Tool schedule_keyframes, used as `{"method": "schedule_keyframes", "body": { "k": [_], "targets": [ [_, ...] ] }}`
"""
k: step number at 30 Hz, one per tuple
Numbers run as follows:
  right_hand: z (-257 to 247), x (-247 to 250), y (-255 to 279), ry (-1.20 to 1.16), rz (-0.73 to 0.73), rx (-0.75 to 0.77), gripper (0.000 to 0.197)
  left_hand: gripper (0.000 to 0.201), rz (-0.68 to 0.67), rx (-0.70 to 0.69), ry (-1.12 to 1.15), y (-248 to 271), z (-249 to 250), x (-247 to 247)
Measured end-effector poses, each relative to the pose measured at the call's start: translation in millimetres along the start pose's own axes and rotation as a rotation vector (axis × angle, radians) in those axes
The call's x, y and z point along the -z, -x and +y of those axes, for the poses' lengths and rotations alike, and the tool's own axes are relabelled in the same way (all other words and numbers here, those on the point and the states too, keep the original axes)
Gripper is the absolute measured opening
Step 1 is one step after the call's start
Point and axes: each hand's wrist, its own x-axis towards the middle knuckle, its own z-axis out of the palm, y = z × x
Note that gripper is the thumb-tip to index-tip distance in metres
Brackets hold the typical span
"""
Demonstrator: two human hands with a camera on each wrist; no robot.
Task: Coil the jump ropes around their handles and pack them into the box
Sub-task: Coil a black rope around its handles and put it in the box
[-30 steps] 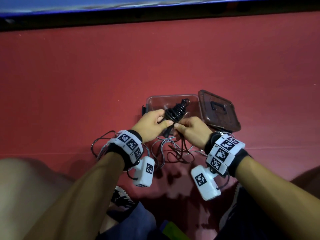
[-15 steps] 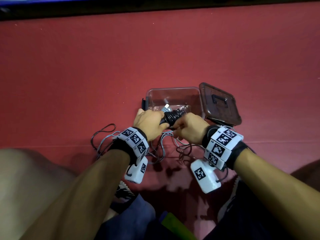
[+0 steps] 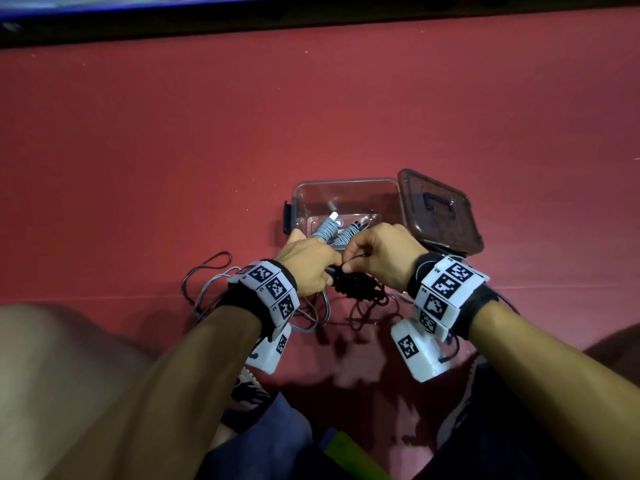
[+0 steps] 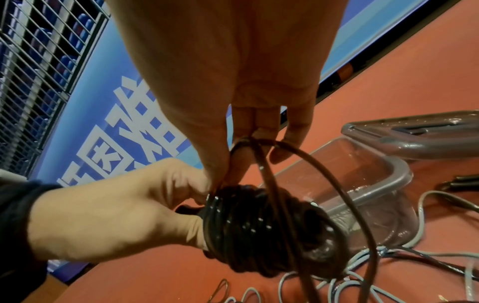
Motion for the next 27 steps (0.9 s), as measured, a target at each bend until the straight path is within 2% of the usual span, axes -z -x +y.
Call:
{"method": "schedule_keyframes", "body": {
  "k": [4,6,9,15,20,27],
  "targets": [
    [10.5,-2.1,-1.9,0.018,0.010,-0.039,0.021,0.025,0.035,-0.008,0.115,1.0,-6.7,2.2],
    [15.6,-2.7,-3.2,0.012,-0.030,-0.027,0.023,0.025,0.080,-0.017,0.140,2.5,-8.6,5.7],
    [17.3,-3.3,-4.2,0.019,-0.087,0.009,0.026,0.026,0.115,-0.034,0.116,5.1,-8.3,10.6],
    [13.7,-5.0,-2.1,0.088,-0.087,0.057,0.040,0.031,0.077,-0.059,0.042,5.3,-2.7,9.2],
    [18.9,-3.7,-4.1,0.032,-0.081,0.050,0.034,0.024,0.129,-0.050,0.101,6.8,-6.9,10.6],
    [32.3,-12.0,-9.3,-0.112,-0.144,0.004,0.029,0.027,0.223,-0.052,0.171,5.3,-11.9,9.5]
  ]
}}
